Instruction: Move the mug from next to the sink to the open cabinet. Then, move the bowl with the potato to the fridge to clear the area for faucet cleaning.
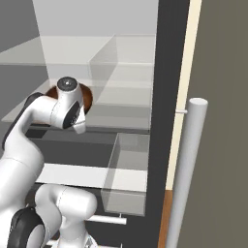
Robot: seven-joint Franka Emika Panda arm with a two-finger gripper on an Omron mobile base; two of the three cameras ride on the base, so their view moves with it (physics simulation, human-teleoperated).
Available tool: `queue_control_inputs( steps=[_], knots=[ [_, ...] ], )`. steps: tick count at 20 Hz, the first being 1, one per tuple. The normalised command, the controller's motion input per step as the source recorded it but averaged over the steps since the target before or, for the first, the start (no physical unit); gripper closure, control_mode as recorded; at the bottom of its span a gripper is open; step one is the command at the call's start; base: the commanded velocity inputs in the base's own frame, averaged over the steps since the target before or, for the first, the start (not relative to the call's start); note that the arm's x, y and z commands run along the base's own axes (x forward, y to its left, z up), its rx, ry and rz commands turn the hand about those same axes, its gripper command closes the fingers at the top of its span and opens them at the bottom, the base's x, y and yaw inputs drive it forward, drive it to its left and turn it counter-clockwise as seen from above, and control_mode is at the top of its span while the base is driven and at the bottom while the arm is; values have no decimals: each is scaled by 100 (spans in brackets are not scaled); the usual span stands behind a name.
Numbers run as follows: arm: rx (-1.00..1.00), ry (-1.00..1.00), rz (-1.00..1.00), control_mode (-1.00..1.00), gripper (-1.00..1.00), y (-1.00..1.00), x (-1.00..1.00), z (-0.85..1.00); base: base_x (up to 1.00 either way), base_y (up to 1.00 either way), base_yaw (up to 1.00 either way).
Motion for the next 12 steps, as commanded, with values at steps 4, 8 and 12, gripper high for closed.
queue_control_inputs(
  steps=[4,8,12],
  knots=[
    [14,10,-11,-100,100,0,6,-1,0,0,0],
    [0,1,0,-100,100,0,8,-4,0,0,0],
    [0,0,-5,-100,100,0,50,0,0,0,0]
  ],
)
